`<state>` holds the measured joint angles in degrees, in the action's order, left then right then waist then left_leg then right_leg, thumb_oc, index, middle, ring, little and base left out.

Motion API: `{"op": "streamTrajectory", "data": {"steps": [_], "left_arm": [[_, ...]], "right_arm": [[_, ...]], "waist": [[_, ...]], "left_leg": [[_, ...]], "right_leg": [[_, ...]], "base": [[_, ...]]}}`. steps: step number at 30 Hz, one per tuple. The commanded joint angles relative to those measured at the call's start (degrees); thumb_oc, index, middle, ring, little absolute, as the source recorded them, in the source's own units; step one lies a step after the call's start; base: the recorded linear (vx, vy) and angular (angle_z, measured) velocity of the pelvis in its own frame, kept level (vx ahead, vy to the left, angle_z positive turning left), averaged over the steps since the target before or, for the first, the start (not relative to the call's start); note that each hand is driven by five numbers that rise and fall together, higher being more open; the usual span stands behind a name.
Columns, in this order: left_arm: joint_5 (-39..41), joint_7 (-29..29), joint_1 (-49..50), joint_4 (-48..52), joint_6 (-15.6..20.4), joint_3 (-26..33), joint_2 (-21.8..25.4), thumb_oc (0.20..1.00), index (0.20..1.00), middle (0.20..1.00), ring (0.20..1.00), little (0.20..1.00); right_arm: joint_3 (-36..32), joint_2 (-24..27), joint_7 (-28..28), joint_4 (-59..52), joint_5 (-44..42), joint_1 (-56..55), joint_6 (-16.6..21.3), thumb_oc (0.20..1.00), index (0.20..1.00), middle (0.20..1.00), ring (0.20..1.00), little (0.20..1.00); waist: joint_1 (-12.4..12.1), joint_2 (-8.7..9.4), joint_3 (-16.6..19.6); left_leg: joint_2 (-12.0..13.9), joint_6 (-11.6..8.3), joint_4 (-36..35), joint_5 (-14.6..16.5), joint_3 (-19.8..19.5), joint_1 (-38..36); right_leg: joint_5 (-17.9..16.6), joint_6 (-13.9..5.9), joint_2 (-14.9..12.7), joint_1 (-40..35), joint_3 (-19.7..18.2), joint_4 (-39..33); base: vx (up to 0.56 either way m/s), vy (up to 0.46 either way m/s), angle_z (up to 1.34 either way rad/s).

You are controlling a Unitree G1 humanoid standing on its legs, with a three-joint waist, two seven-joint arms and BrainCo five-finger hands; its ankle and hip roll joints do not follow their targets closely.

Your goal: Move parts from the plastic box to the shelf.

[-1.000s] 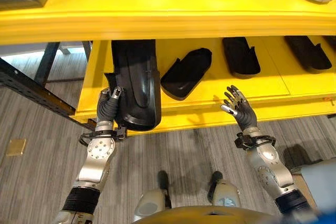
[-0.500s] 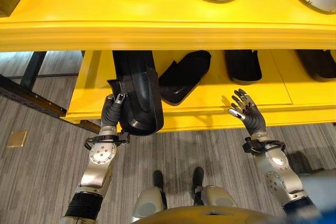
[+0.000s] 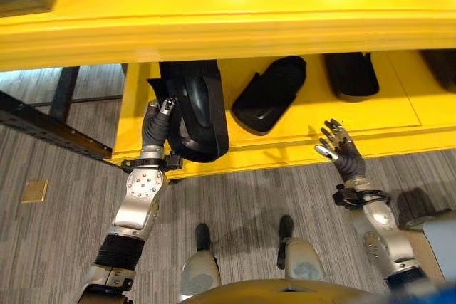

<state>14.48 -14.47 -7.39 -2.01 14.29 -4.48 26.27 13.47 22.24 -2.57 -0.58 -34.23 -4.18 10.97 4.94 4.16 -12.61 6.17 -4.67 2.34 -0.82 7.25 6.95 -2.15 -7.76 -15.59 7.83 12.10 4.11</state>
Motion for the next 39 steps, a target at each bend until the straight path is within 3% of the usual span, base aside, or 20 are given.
{"op": "streamTrajectory", "data": {"steps": [1,8,13,21,25,28,39], "left_arm": [[-3.4,-3.1,-5.7,1.5,4.8,0.0,1.7,0.200,0.200,0.200,0.200,0.200],[-3.1,-10.6,-21.1,-7.9,4.2,-3.8,1.5,0.200,0.200,0.200,0.200,0.200],[-3.5,-13.4,-28.4,-13.3,3.4,-5.5,2.9,0.200,0.200,0.200,0.200,0.200],[0.9,-15.7,-41.0,-25.0,2.1,-8.0,6.6,0.200,0.200,0.200,0.200,0.200],[3.8,-16.0,-45.4,-28.8,2.1,-8.7,8.9,0.200,0.200,0.200,0.200,0.200],[4.1,-16.8,-46.5,-28.7,2.0,-7.7,12.3,0.200,0.200,0.200,0.200,0.200],[6.9,-14.6,-52.7,-35.5,0.5,-10.9,21.4,0.200,0.200,0.200,0.200,0.200]], "right_arm": [[-2.0,0.1,0.3,-2.4,-1.2,2.0,2.5,1.000,1.000,1.000,1.000,1.000],[1.8,0.6,0.2,-3.2,-2.5,5.0,2.3,1.000,1.000,1.000,1.000,1.000],[3.5,1.0,0.1,-3.6,-3.2,7.0,2.3,1.000,1.000,1.000,1.000,1.000],[6.2,2.3,0.3,-4.1,-4.0,8.9,2.8,1.000,1.000,1.000,1.000,1.000],[7.2,2.8,0.7,-4.8,-4.5,9.0,2.7,1.000,1.000,1.000,1.000,1.000],[6.8,3.7,0.9,-5.3,-4.5,8.8,2.9,1.000,1.000,1.000,1.000,1.000],[4.9,4.8,1.4,-4.8,-5.2,8.0,2.7,1.000,1.000,1.000,1.000,1.000]], "waist": [[0.3,0.95,1.9],[1.8,2.77,-0.4],[2.4,2.96,-2.4],[4.4,1.55,-5.3],[4.8,1.17,-5.3],[4.4,0.53,-4.9],[4.1,-0.35,-3.2]], "left_leg": [[4.5,-1.01,5.3,3.0,-0.1,1.9],[5.5,-1.03,9.6,3.5,0.0,6.9],[6.0,-0.90,13.7,4.3,-0.6,10.6],[6.8,-1.19,21.7,5.9,-2.2,19.3],[7.2,-1.12,25.2,6.6,-3.4,24.1],[8.1,-1.65,30.2,9.4,-5.2,28.6],[8.2,-1.19,34.7,10.1,-7.0,36.2]], "right_leg": [[-1.1,-2.55,-3.3,-3.7,-0.8,0.4],[-1.2,-2.54,-3.0,0.1,-1.2,1.3],[-0.9,-2.38,-3.2,3.1,-1.9,4.3],[1.6,-1.65,-3.4,12.3,-4.1,13.0],[3.2,-1.27,-3.1,16.9,-4.1,17.3],[6.9,-1.36,-2.6,21.6,-4.5,23.5],[8.9,-1.04,-2.7,28.0,-4.0,28.8]], "base": [[0.00,0.039,0.05],[-0.07,-0.005,-0.03],[-0.10,-0.010,-0.10],[-0.12,0.011,-0.01],[-0.09,-0.023,0.06],[-0.04,-0.027,0.01],[-0.03,-0.012,0.05]]}}
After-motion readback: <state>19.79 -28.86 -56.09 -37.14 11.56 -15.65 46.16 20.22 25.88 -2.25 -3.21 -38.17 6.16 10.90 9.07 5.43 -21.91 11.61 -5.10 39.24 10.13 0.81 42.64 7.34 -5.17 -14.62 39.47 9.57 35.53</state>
